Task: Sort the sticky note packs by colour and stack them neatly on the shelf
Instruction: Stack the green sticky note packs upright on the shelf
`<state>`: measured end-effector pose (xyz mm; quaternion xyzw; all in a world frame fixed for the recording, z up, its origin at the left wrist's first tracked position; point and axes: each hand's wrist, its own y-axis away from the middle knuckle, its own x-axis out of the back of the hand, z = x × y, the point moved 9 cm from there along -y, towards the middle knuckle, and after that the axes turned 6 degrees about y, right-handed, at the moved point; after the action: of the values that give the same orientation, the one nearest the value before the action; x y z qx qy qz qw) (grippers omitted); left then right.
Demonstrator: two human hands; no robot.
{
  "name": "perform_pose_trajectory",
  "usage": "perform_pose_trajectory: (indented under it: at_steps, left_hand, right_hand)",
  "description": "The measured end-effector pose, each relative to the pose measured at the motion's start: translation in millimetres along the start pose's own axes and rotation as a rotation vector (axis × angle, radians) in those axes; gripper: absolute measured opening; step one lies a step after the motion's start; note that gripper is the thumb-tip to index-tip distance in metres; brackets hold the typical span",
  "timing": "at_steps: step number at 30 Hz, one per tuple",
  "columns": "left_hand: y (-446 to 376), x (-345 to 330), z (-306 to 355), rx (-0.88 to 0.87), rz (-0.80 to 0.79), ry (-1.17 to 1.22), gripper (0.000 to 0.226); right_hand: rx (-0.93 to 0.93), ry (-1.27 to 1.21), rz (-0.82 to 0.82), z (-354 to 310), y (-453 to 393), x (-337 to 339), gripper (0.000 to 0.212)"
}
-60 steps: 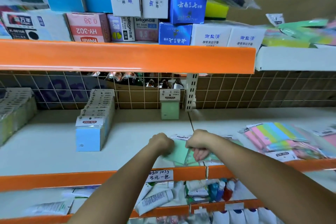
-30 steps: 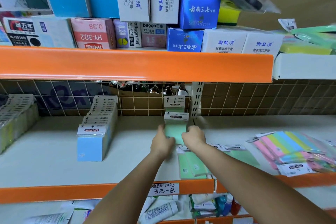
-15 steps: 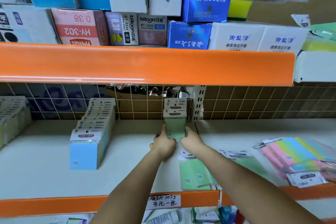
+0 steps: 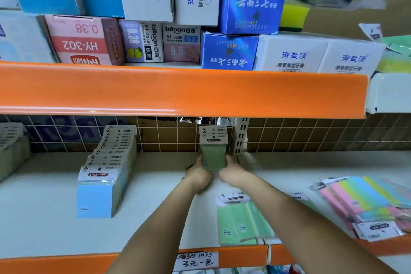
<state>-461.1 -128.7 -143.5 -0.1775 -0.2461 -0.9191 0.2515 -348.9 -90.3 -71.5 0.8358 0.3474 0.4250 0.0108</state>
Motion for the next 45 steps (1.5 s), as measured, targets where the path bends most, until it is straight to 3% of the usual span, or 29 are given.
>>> perform_pose_trajectory:
  at_steps: [8, 18, 24, 28, 31, 33, 35, 38, 40, 42, 45]
  left_hand:
    - [14.1, 8.9, 14.6, -0.033, 0.004, -0.023, 0.066]
    - [19.8, 10.9, 1.4, 0.003, 0.034, 0.063, 0.085]
    - [40.2, 10.1, 4.9, -0.022, 0.041, 0.090, 0.067]
    - [53.2, -0.3, 4.8, 0.021, 0.002, 0.076, 0.055]
    - [71.2, -10.3, 14.5, 0.037, -0.019, 0.082, 0.040]
    - [77.0, -11.5, 22.6, 0.007, 0.025, -0.038, 0.020]
    - [80.2, -11.1, 26.5, -0.006, 0.076, -0.144, 0.020]
    - [91.3, -16.8, 24.4, 0.028, 0.072, -0.178, 0.013]
    - [100.4, -23.8, 16.0, 0.086, 0.029, -0.179, 0.011]
    - [110.2, -30.1, 7.8, 0.152, -0.011, -0.163, 0.018]
    - [123.3, -41.2, 1.1, 0.220, -0.056, -0.053, 0.023]
  right_hand:
    - [-0.041, 0.021, -0.056, 3.6, -3.6, -2.4, 0.037]
    - [-0.210, -0.078, -0.112, 39.0, -10.7, -16.2, 0.039]
    - [-0.169, -0.113, -0.014, 40.6, -12.8, 2.3, 0.048]
    - [-0.194, -0.124, -0.105, 48.2, -1.8, 12.4, 0.046]
    - [-0.142, 0.001, -0.080, 53.0, 9.5, 33.8, 0.035]
    - [-0.111, 0.061, -0.078, 56.9, 18.0, 43.1, 0.022]
    - [-0.126, 0.054, -0.119, 64.4, 27.7, 43.7, 0.011]
    - [-0.190, -0.071, -0.254, 82.0, 45.1, 30.4, 0.029]
    - [-0.181, -0.054, -0.321, 88.3, 54.3, 22.2, 0.024]
    - [-0.148, -0.017, -0.329, 88.3, 60.2, 18.7, 0.011]
    - [-0.133, -0.023, -0.290, 89.9, 63.7, 17.0, 0.013]
